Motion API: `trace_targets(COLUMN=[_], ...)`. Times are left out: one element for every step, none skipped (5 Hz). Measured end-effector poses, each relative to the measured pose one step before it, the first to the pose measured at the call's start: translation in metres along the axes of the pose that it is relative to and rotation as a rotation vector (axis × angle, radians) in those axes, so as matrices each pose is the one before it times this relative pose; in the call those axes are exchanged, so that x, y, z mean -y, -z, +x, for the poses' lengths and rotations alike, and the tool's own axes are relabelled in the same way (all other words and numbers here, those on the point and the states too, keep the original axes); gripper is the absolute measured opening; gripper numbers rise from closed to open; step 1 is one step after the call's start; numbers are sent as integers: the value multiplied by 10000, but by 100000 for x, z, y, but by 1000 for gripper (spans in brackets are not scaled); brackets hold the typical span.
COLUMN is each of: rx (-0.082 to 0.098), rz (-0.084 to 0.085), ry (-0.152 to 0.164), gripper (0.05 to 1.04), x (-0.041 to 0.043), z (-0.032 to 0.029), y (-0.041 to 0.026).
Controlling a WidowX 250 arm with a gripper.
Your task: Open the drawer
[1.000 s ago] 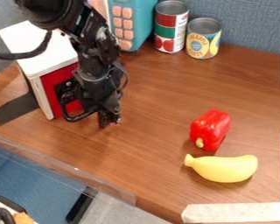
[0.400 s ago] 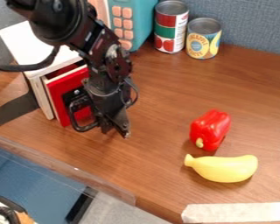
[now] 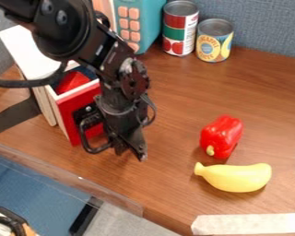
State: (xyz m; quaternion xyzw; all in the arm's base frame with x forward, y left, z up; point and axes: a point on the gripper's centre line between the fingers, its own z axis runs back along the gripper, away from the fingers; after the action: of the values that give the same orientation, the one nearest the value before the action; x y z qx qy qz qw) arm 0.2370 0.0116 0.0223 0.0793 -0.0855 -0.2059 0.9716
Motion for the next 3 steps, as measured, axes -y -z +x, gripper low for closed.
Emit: trace_targets(rx=[57,-5,30], rz=[-75,-88,-125], ry=[41,-39,-27], gripper=[143,143,143], x=[1531,939,857], z=[-32,-43,70], y=[-293,-346,-404])
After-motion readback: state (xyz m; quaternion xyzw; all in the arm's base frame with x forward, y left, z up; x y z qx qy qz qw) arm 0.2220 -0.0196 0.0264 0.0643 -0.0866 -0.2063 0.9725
